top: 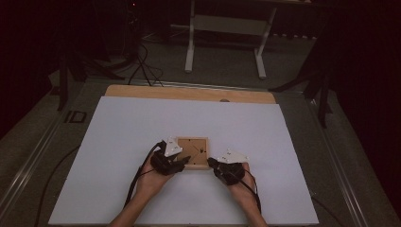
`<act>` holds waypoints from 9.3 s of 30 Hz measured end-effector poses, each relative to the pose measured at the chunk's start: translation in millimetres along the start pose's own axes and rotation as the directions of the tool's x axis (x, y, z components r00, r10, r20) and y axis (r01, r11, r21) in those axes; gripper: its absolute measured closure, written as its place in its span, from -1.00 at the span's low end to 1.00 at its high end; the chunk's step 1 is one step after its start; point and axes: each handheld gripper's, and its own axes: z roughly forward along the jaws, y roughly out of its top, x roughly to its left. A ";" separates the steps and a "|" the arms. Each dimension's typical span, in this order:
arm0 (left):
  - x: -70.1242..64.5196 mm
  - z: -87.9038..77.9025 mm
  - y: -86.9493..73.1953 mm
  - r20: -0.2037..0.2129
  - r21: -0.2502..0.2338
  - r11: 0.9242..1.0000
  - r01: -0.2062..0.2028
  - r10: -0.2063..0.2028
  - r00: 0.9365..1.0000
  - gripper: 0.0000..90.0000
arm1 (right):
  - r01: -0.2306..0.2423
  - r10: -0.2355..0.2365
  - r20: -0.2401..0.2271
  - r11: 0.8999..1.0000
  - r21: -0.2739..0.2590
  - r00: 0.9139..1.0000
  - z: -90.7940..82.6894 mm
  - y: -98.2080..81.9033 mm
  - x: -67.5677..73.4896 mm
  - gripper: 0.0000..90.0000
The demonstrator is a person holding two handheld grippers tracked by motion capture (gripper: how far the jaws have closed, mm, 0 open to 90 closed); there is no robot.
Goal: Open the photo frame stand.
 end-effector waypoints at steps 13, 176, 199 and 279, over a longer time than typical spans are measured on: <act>0.8 11.4 -1.5 -0.001 0.034 0.999 -0.006 0.006 1.000 0.13 | 0.002 -0.002 -0.015 1.000 -0.001 1.000 4.2 -0.7 3.8 1.00; 12.9 12.2 23.3 0.093 0.134 0.985 0.108 -0.121 0.988 0.16 | -0.016 0.015 -0.011 0.999 -0.031 1.000 -9.8 8.9 -8.0 0.73; 2.6 2.0 8.7 0.044 0.039 0.999 0.022 -0.023 0.999 0.16 | -0.048 0.047 -0.035 0.999 -0.021 0.998 -15.9 38.2 -27.4 0.48; -8.6 -13.9 -21.9 0.099 -0.050 0.999 -0.022 0.027 0.995 0.09 | -0.167 0.179 -0.194 0.983 0.077 0.965 21.4 50.7 -47.5 -0.01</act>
